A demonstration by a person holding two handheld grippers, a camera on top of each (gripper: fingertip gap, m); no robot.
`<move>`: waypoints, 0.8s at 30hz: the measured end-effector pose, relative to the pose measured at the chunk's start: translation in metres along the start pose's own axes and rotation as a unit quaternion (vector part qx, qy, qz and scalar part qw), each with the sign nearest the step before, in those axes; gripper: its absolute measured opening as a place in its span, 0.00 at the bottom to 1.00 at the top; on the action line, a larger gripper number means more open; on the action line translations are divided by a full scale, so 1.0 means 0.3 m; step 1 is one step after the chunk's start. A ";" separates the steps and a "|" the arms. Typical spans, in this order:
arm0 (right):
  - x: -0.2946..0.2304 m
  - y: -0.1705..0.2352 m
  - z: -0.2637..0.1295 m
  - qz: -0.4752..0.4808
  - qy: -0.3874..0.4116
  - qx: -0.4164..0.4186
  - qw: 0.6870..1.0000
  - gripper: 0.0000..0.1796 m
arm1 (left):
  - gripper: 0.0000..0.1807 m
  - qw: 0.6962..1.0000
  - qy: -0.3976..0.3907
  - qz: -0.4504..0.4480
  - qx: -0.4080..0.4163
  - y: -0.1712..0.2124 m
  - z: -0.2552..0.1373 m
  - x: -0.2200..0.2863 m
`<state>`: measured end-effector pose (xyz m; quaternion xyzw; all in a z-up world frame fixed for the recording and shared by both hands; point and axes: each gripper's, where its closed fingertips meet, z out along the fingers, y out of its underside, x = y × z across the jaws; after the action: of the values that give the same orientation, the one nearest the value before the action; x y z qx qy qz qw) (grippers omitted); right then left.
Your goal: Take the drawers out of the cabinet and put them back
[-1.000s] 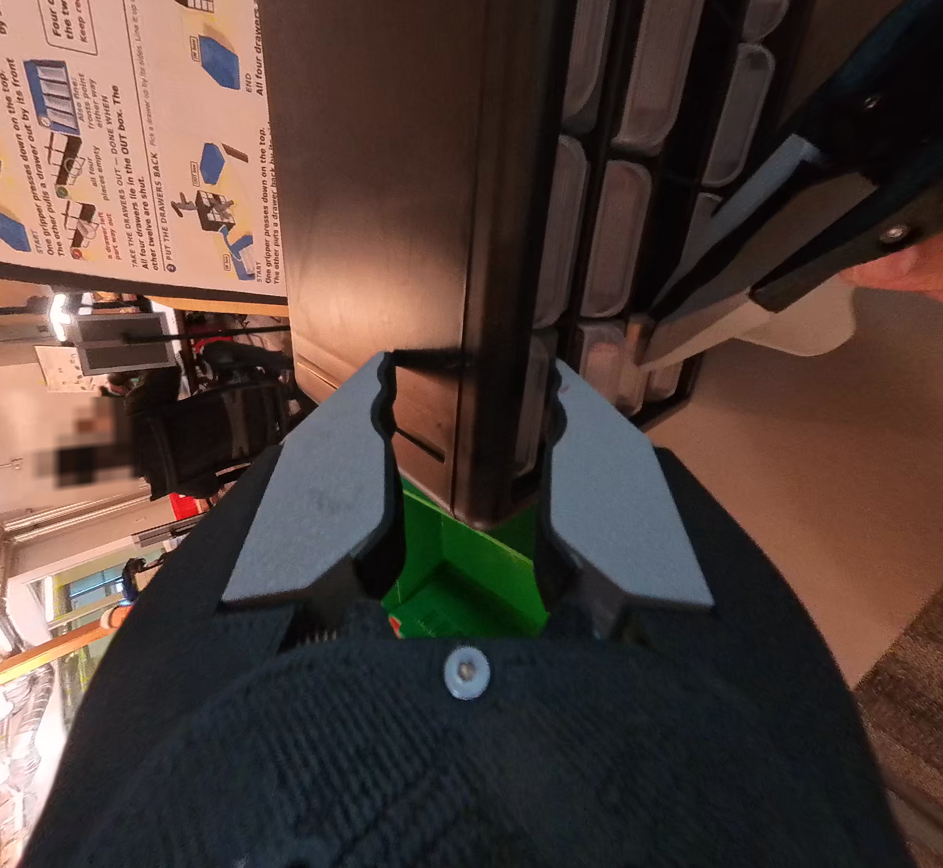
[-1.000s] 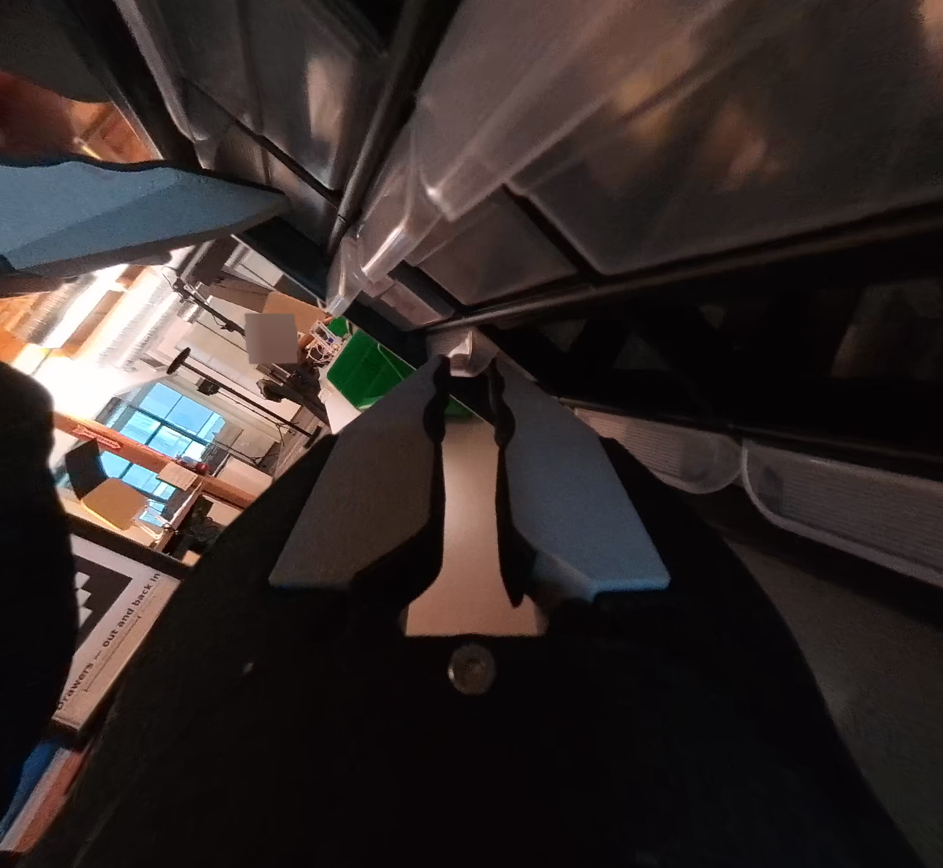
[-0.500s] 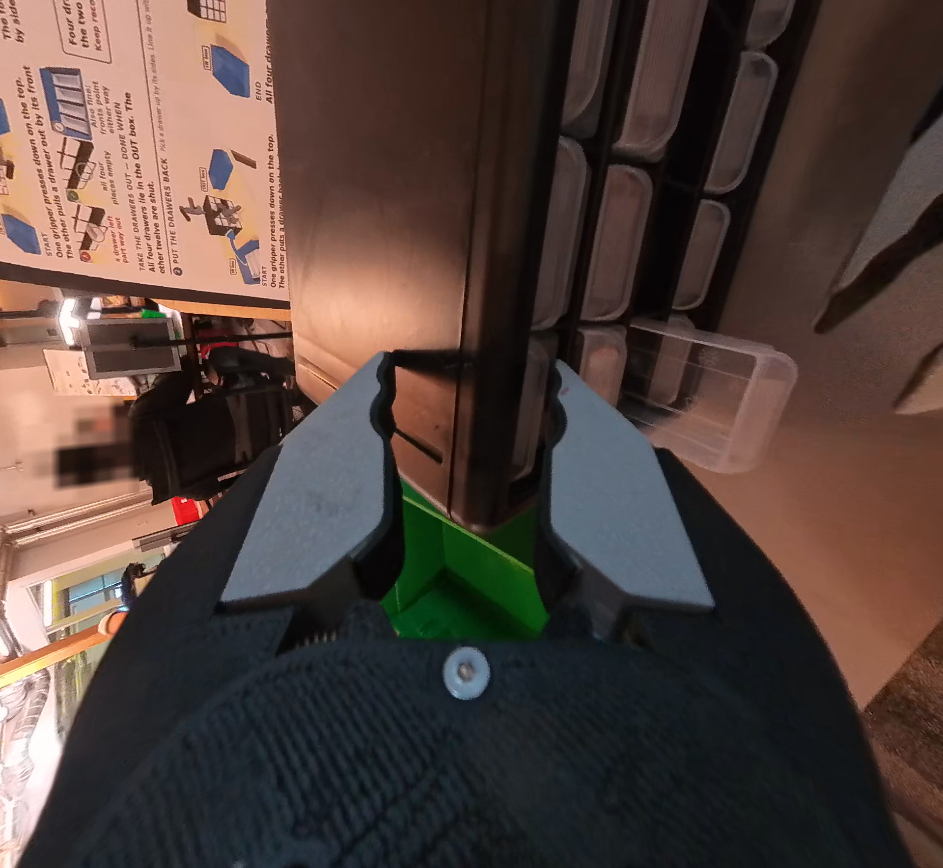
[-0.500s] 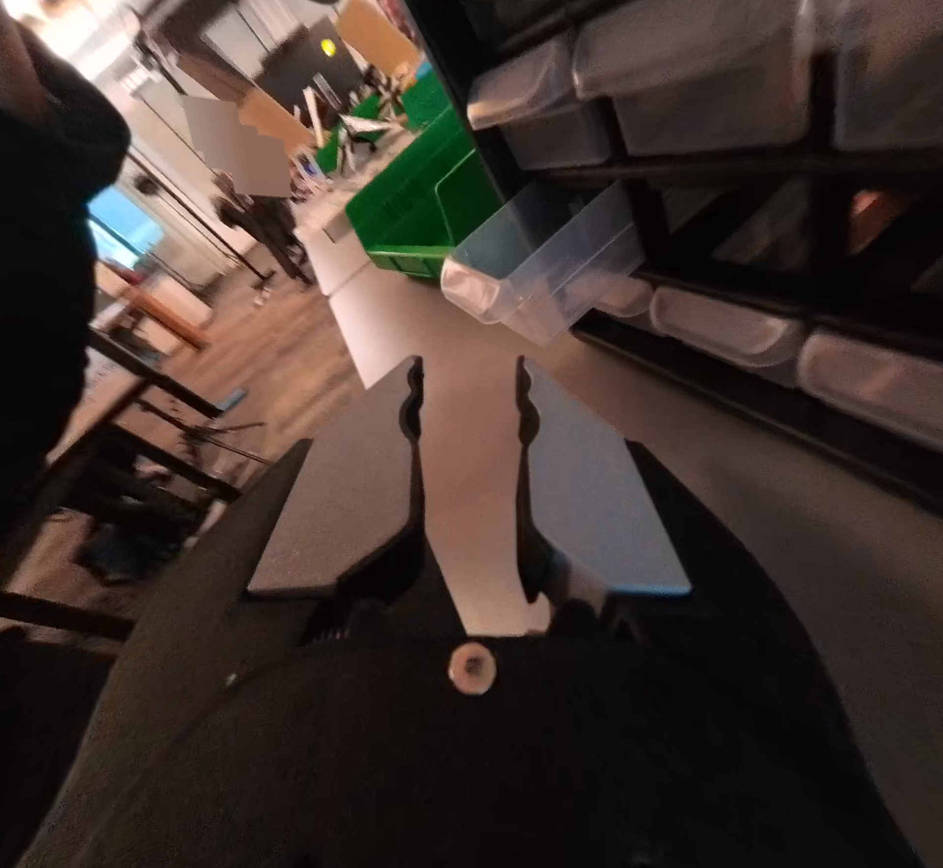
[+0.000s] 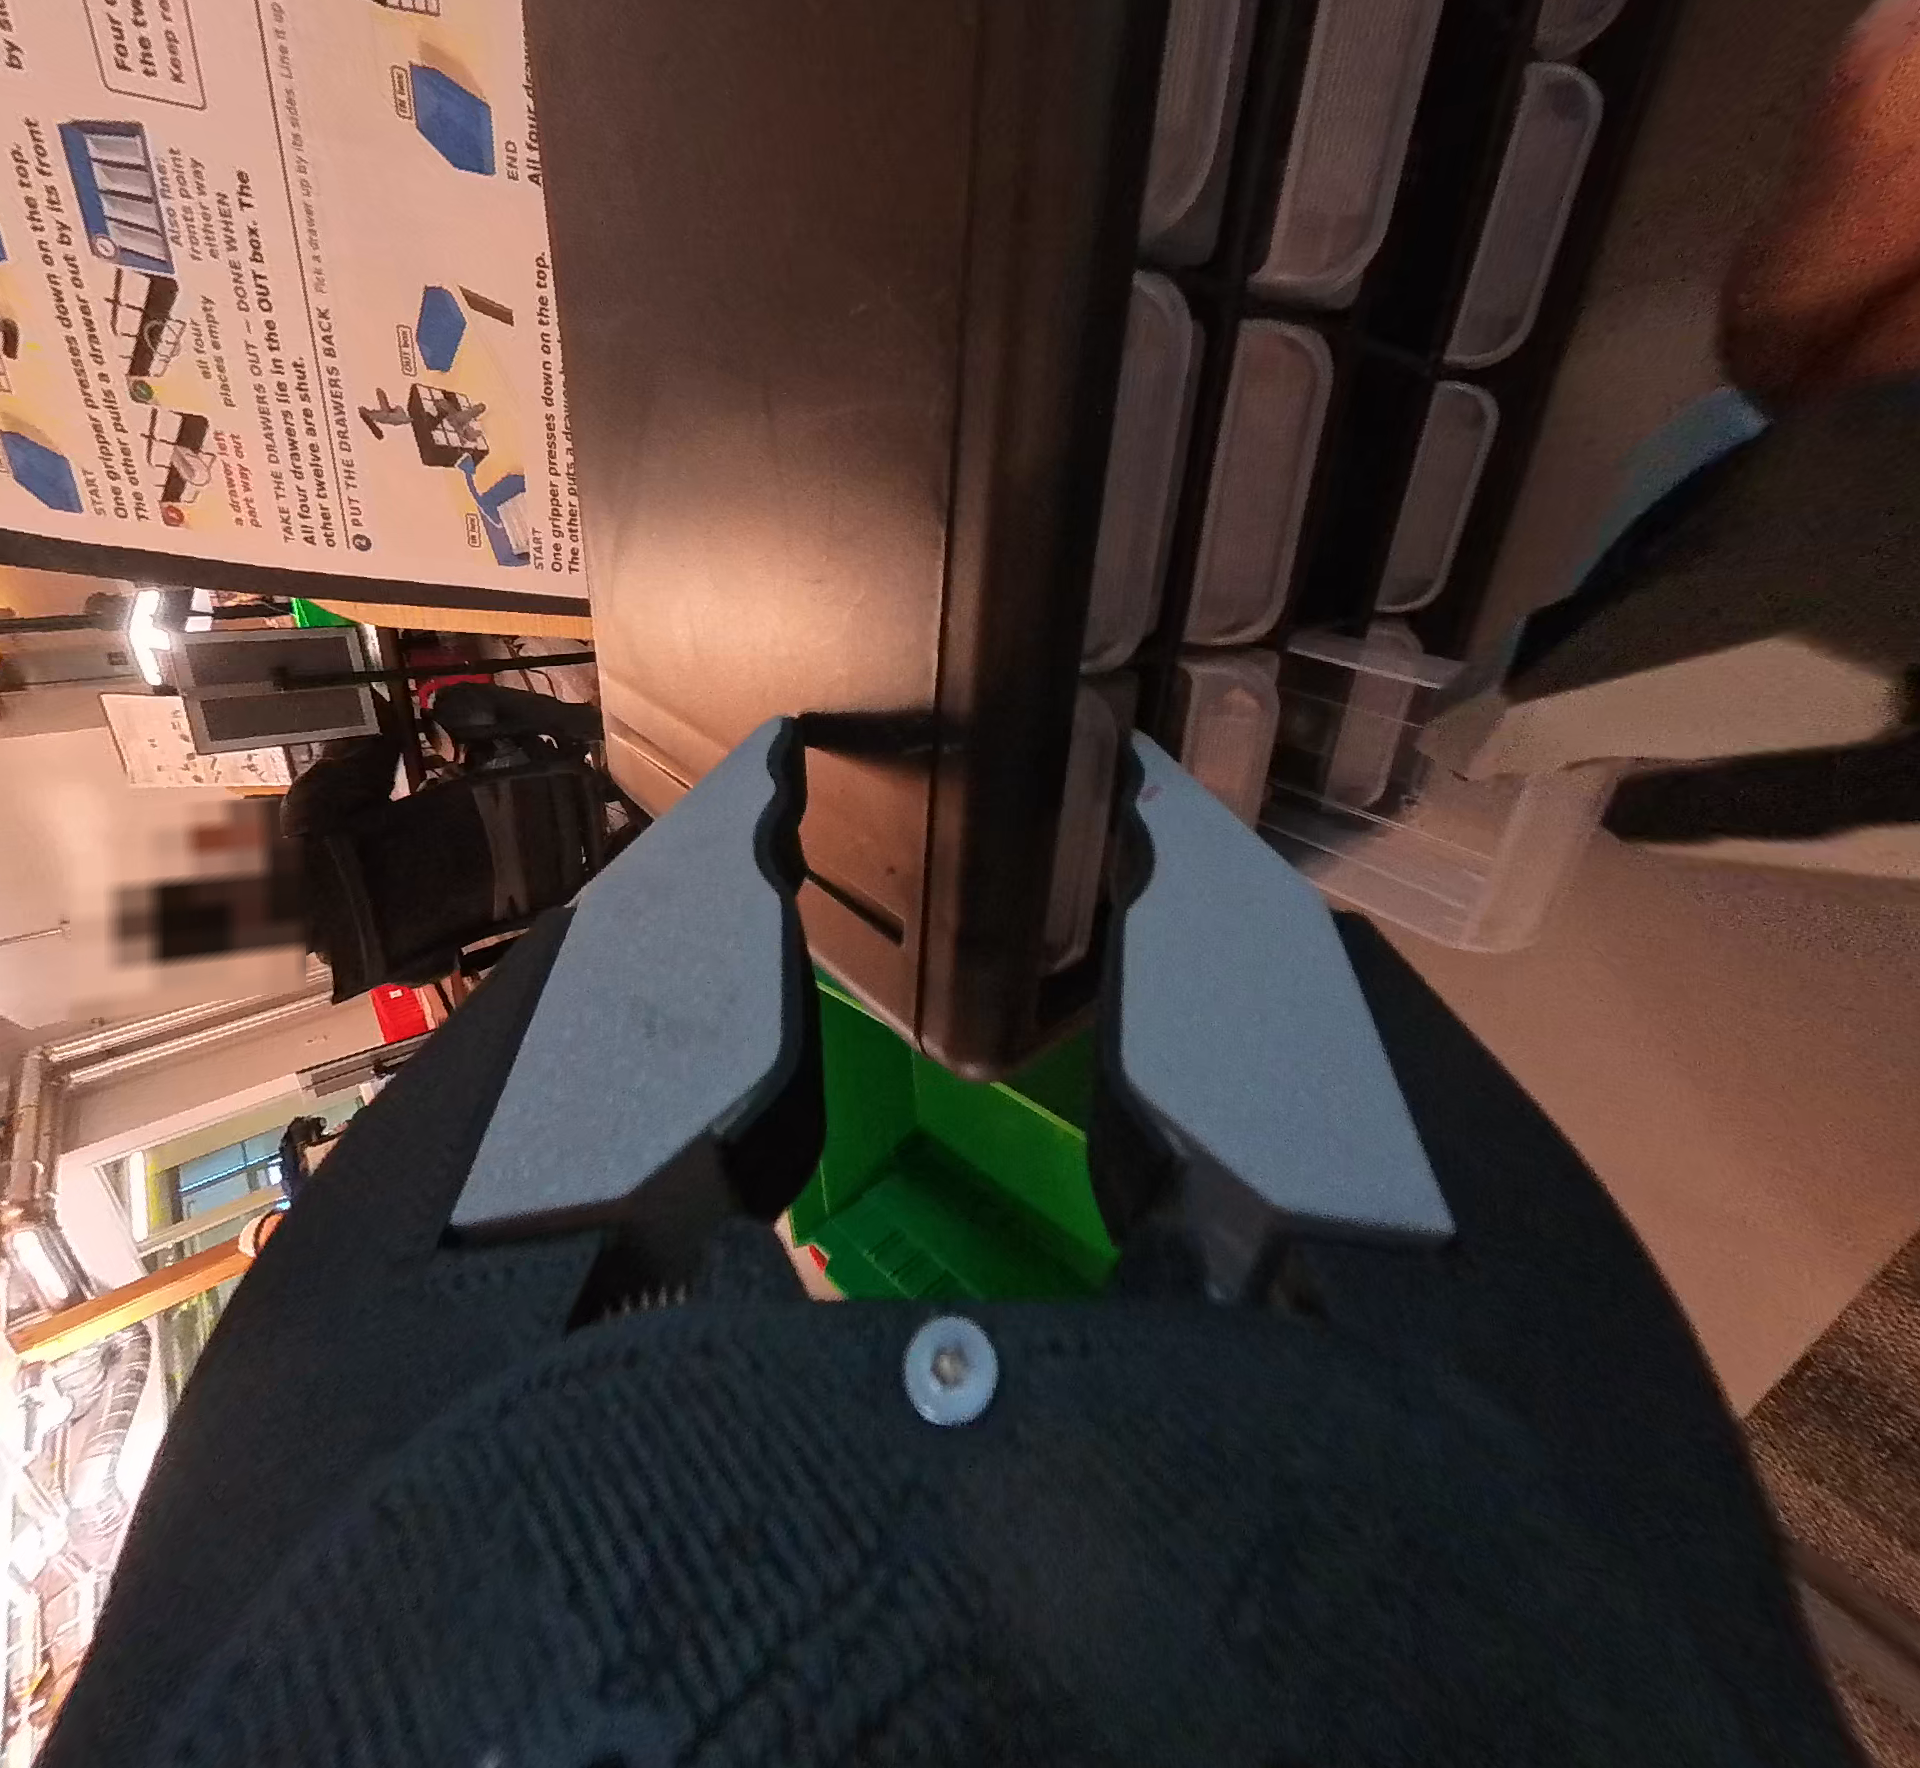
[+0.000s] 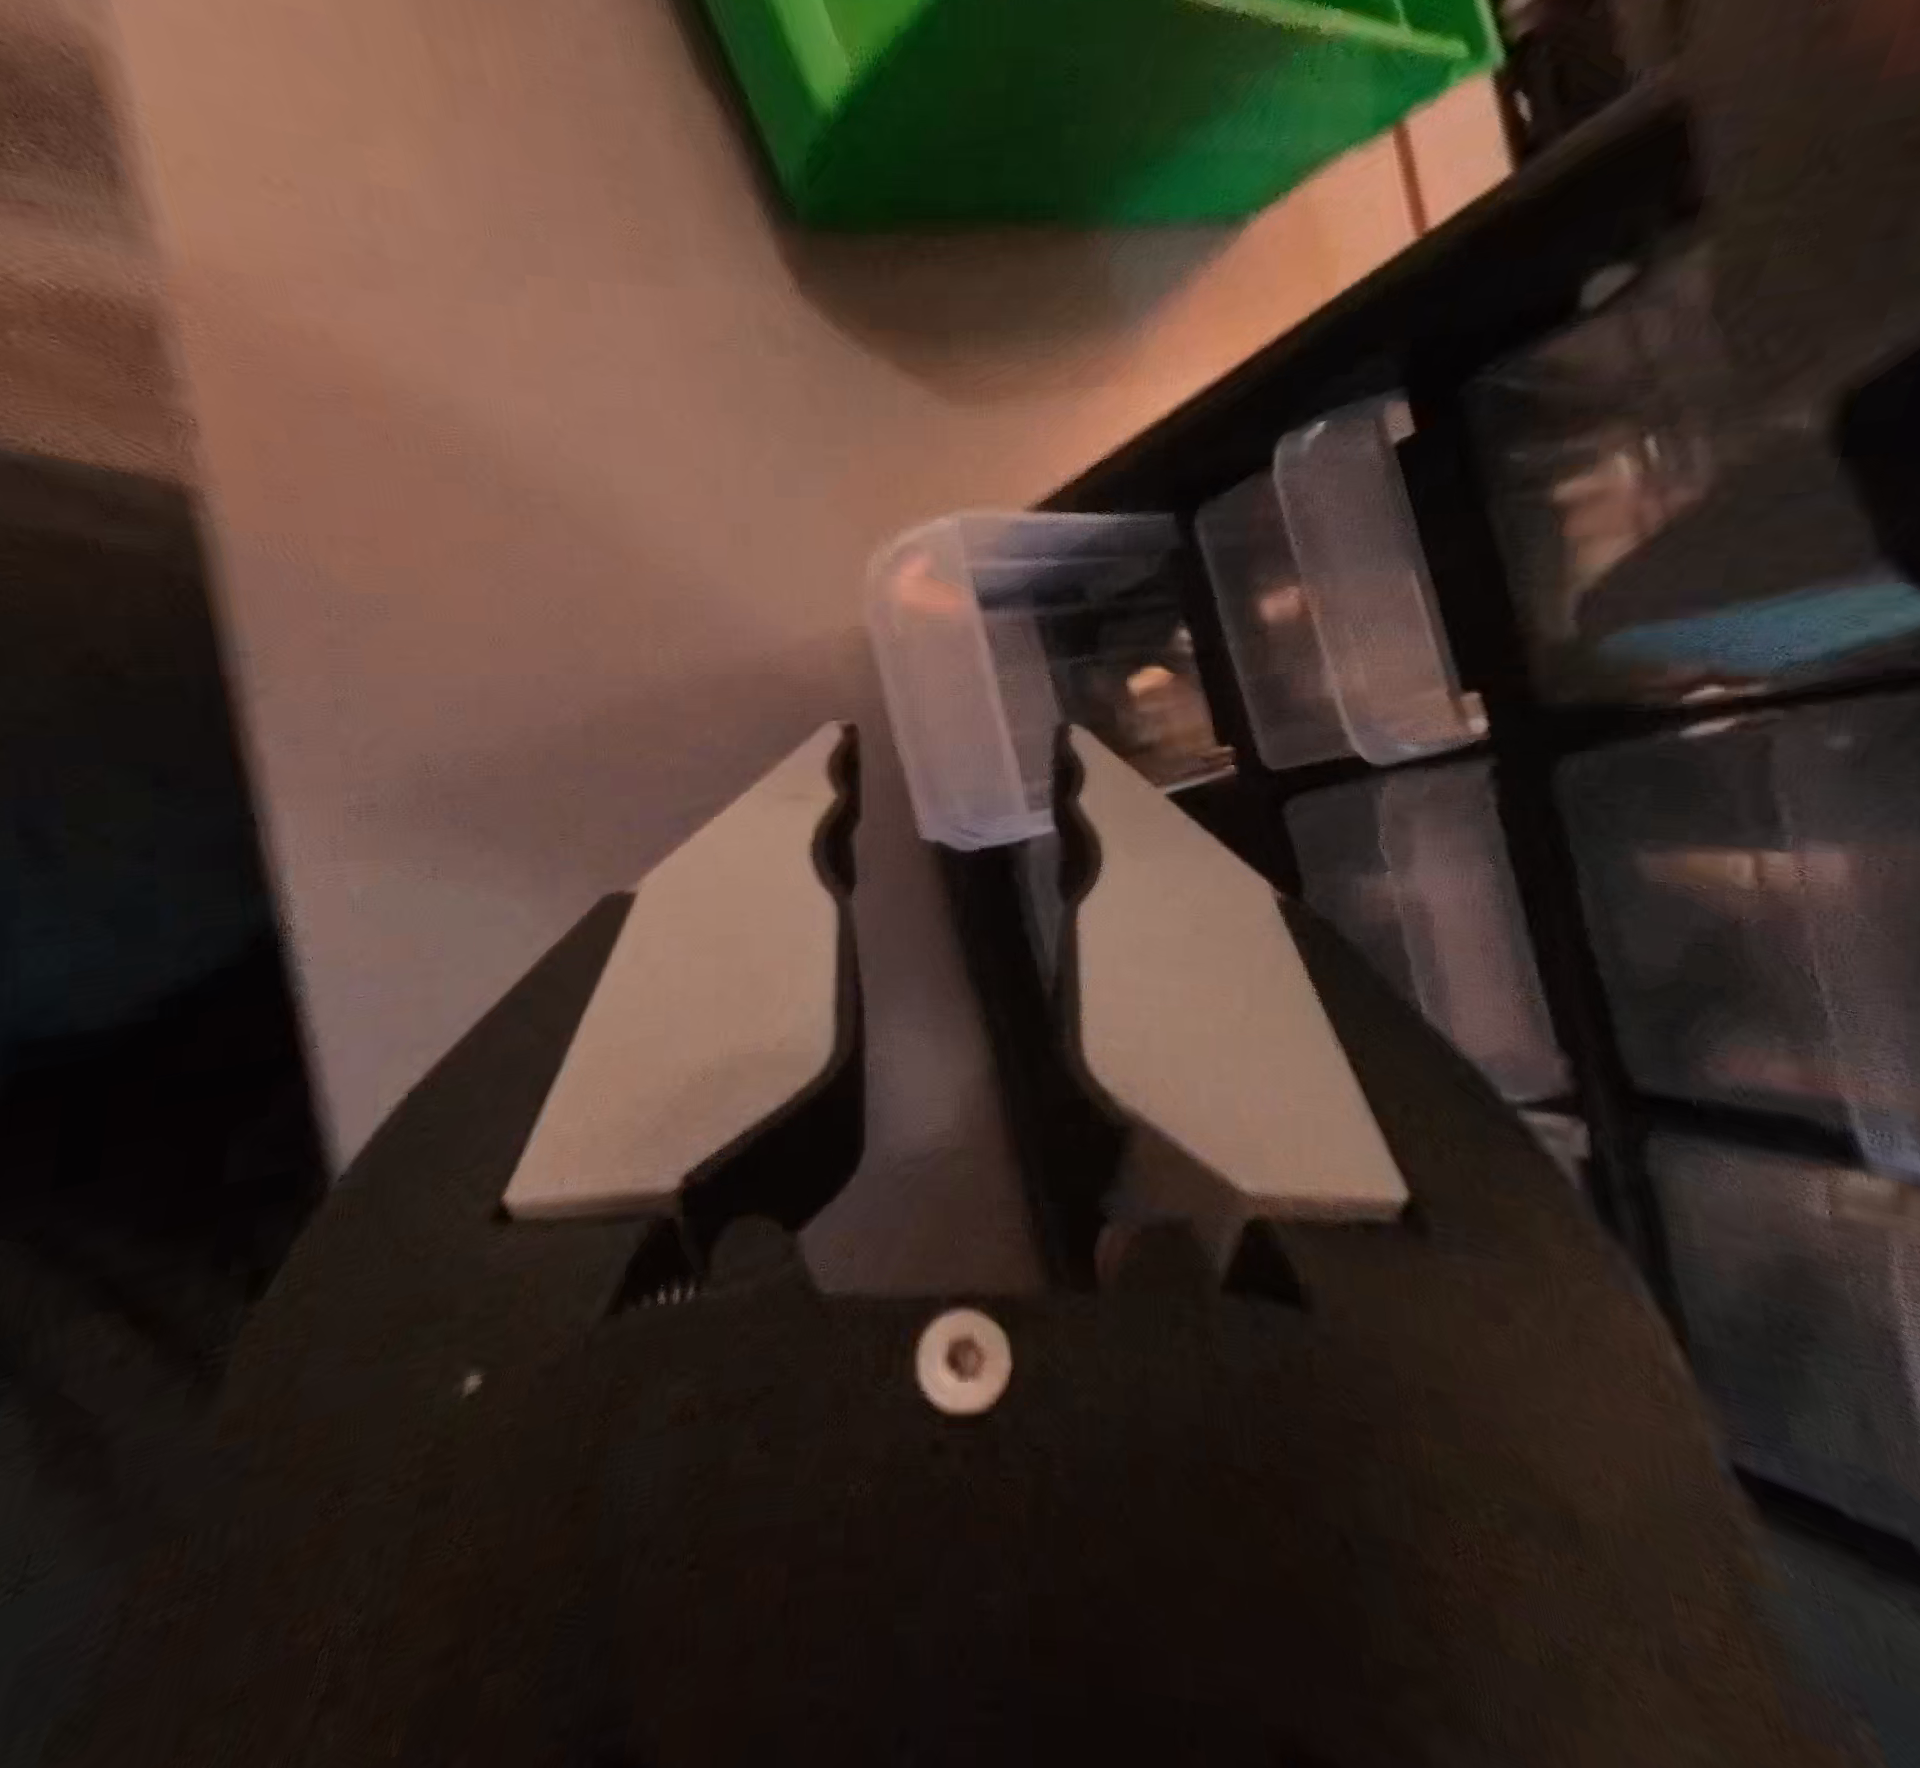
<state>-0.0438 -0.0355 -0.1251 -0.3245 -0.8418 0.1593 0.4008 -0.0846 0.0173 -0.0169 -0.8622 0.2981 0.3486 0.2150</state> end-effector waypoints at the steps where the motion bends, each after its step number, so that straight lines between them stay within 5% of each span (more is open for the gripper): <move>1: 0.005 0.013 0.023 -0.021 0.010 -0.017 1.000 0.16 | 0.32 1.000 0.000 0.000 0.000 0.000 0.000 0.000; 8: -0.078 0.006 -0.011 -0.018 -0.051 -0.024 0.998 0.09 | 0.32 1.000 0.000 0.000 0.003 -0.001 0.000 0.000; 18: -0.327 -0.095 -0.306 0.042 -0.200 0.075 0.976 0.07 | 0.32 1.000 -0.002 -0.008 0.014 -0.002 -0.001 0.001; 24: -0.205 -0.013 -0.525 0.137 -0.136 0.120 0.974 0.08 | 0.32 1.000 -0.003 0.000 0.002 -0.001 -0.002 0.002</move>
<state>0.1060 -0.0786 -0.0593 -0.3617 -0.8105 0.3554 0.2932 -0.0838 0.0170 -0.0169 -0.8607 0.2982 0.3507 0.2173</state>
